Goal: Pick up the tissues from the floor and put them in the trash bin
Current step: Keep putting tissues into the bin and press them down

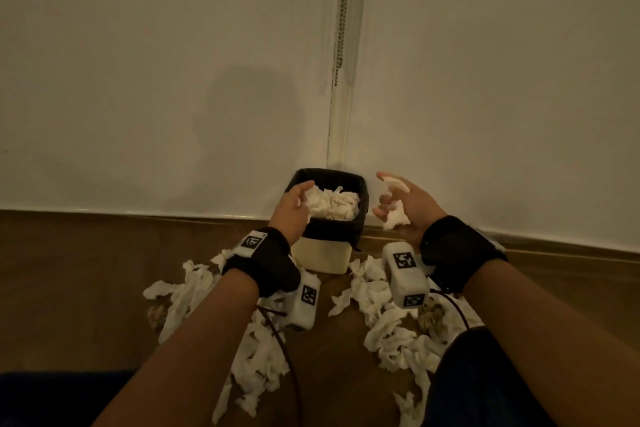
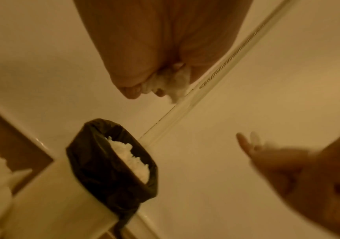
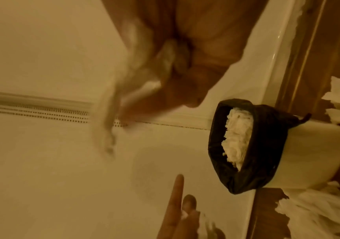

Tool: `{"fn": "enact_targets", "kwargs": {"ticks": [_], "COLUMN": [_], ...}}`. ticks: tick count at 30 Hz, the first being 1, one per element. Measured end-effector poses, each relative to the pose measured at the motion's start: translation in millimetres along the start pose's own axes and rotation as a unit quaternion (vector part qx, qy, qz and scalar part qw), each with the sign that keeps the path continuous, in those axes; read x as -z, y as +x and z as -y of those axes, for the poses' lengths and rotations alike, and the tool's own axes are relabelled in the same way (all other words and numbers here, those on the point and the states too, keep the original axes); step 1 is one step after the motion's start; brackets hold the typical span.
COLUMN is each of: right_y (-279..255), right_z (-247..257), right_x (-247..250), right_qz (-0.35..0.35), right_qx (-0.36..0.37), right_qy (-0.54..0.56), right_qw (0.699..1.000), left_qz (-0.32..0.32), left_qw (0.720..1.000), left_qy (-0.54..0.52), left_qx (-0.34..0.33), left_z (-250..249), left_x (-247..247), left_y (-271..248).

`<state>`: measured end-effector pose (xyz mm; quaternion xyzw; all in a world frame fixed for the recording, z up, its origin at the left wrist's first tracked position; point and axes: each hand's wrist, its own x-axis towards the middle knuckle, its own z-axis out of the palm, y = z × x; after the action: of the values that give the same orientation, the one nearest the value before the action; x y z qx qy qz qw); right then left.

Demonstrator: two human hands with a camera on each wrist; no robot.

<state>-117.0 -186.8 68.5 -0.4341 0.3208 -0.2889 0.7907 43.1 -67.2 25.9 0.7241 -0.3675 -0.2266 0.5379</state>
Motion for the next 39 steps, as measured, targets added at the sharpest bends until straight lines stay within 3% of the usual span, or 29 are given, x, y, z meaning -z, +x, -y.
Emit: {"fn": "enact_targets", "kwargs": {"ticks": [2,7,12,14,17,19,23,26,27,30,33,36,39], "right_y": [-0.7,1.1,17.1,25.2,43.6,57.4,80.9,102.8,109.6,117.9,124.9,133.1,137.3], "right_z": [2.4,-5.2,-14.5,-18.3,-22.8,-28.1,-43.5,-50.3,-52.9,-65.1,-74.7,-84.2,-85.2], "right_x": [7.3,0.6,-9.1,-12.0,-12.7,-12.9,-21.4,-28.9,-29.5,-30.8,-27.5,-17.0,-10.1], "right_qz": [0.032,0.027,0.040,0.031,-0.032,-0.073,-0.083,-0.137,-0.149,-0.082,-0.096,-0.122,-0.117], "right_qx": [-0.017,0.009,-0.024,-0.019,0.001,0.005,0.002,-0.019,-0.014,-0.024,0.013,0.087,0.131], "right_qy": [0.034,-0.063,0.024,0.068,0.092,0.072,0.102,0.017,-0.070,-0.201,-0.373,-0.426,-0.531], "right_qw": [0.999,0.998,0.999,0.997,0.995,0.995,0.991,0.990,0.986,0.976,0.923,0.892,0.829], "left_qz": [-0.013,-0.028,-0.016,-0.013,-0.031,-0.048,-0.058,-0.054,-0.060,-0.067,-0.035,-0.017,0.026], "left_qw": [0.999,0.979,0.964,0.974,0.996,0.997,0.996,0.990,0.988,0.979,0.961,0.921,0.922], "left_qy": [-0.033,-0.203,-0.256,-0.215,-0.063,-0.007,0.060,0.129,0.141,0.185,0.262,0.378,0.379], "left_qx": [-0.009,0.017,0.069,0.072,0.054,0.053,0.020,-0.012,-0.017,-0.046,-0.075,-0.093,-0.077], "left_z": [-4.4,-7.4,8.5,19.7,34.1,38.8,43.3,41.8,41.4,46.8,58.7,70.5,78.6], "left_x": [-1.4,-9.9,-20.6,-21.2,-21.2,-22.2,-25.4,-27.0,-28.0,-28.8,-27.9,-27.4,-30.7], "left_y": [4.2,10.5,13.9,14.6,22.7,30.5,47.0,58.9,63.7,80.2,91.9,97.0,100.5]}}
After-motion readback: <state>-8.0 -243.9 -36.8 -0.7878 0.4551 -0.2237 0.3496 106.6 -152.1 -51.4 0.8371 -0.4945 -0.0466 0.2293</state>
